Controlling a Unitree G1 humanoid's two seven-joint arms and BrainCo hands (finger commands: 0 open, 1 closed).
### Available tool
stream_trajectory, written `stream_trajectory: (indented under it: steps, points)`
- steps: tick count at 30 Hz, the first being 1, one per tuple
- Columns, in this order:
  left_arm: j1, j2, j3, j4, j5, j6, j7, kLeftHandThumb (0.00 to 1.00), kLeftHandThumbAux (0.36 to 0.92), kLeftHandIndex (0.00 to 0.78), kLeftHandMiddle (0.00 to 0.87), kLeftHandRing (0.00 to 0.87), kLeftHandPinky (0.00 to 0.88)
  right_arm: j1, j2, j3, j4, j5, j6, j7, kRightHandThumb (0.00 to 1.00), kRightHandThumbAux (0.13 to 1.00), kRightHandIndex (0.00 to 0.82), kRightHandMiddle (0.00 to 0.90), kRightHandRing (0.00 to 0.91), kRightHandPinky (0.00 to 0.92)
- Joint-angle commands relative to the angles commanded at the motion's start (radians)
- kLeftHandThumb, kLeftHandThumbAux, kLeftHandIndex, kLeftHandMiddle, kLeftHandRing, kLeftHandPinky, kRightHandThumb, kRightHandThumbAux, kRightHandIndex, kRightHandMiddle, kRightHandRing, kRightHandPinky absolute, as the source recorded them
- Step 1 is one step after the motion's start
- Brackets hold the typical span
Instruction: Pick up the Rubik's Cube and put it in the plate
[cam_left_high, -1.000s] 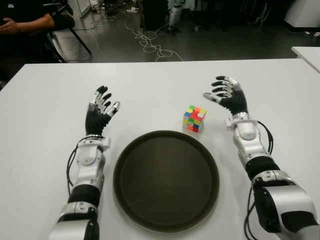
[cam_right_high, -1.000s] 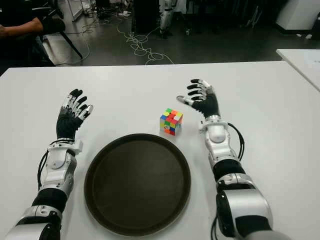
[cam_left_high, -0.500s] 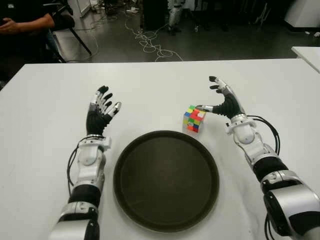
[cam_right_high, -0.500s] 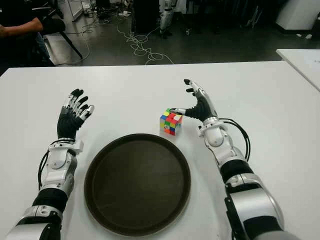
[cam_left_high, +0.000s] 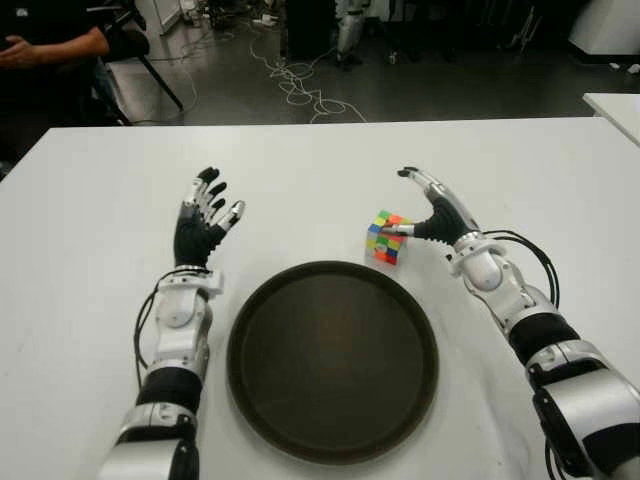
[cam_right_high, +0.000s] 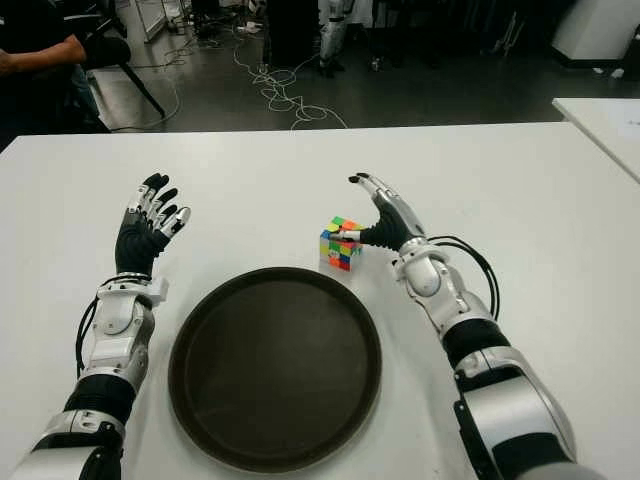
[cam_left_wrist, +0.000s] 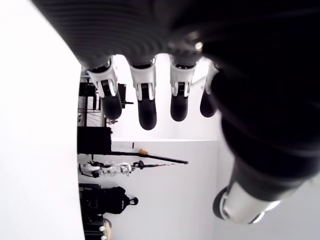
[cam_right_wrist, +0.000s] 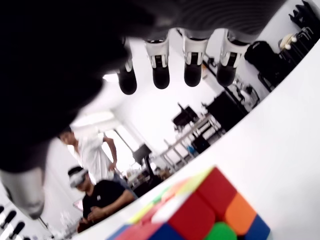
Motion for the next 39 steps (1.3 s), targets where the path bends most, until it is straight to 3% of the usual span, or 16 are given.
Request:
stream_trajectory:
  steps: [12, 22, 39]
  points:
    - [0.007, -0.005, -0.001, -0.015, 0.001, 0.018, 0.016, 0.033, 0.785, 0.051, 0.119, 0.109, 0.105, -0.004, -0.004, 0.013, 0.007, -0.012, 0.008, -0.02, 0.0, 0.559, 0.0, 0.0, 0.0, 0.002]
    - [0.005, 0.0, -0.006, -0.009, 0.004, 0.007, 0.007, 0.024, 0.756, 0.044, 0.111, 0.097, 0.087, -0.005, -0.002, 0.019, 0.002, -0.01, 0.031, -0.021, 0.0, 0.582, 0.0, 0.0, 0.0, 0.016]
    - [0.005, 0.003, -0.009, -0.005, 0.016, 0.005, 0.012, 0.014, 0.757, 0.053, 0.13, 0.113, 0.087, -0.008, 0.007, 0.026, 0.015, -0.009, 0.042, -0.014, 0.0, 0.599, 0.0, 0.012, 0.016, 0.028]
